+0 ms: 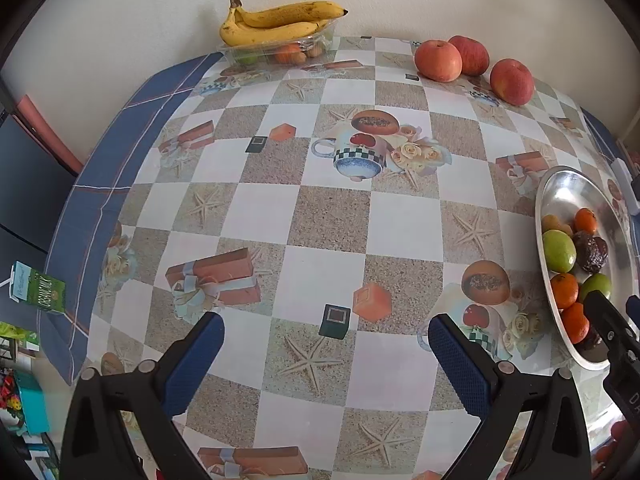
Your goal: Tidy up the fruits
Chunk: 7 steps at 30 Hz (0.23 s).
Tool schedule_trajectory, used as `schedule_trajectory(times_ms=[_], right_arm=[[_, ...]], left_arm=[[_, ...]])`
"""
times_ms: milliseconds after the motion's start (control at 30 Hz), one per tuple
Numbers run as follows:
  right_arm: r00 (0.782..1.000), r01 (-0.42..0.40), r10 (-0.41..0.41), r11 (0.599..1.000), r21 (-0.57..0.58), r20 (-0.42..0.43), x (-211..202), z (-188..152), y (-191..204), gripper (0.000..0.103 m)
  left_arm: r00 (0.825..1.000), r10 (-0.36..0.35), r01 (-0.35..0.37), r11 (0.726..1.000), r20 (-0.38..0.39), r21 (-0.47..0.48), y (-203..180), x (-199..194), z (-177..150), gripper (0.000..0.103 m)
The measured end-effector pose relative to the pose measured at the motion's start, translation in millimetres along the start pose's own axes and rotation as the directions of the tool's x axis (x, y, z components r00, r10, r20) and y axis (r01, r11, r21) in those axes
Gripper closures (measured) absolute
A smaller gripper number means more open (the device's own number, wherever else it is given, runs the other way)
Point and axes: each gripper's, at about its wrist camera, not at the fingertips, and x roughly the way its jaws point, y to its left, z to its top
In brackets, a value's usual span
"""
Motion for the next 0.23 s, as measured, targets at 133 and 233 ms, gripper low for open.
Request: schedule_trajectory(times_ms=[133, 233], right_arm=[[1.0, -0.001, 0.001, 1.0, 0.0, 0.0, 0.2, -0.3, -0.2, 0.008], [1.0, -0.001, 0.001, 1.0, 0.0, 0.0, 0.1, -0.2, 0.0, 0.008]], left_arm=[[1.0, 0.007, -0.007, 1.0, 0.006, 0.006, 0.0, -0.9, -0.3, 0.0], [1.0, 0.007, -0.007, 1.0, 0.003, 0.009, -0.1, -0.4, 0.0, 0.0]])
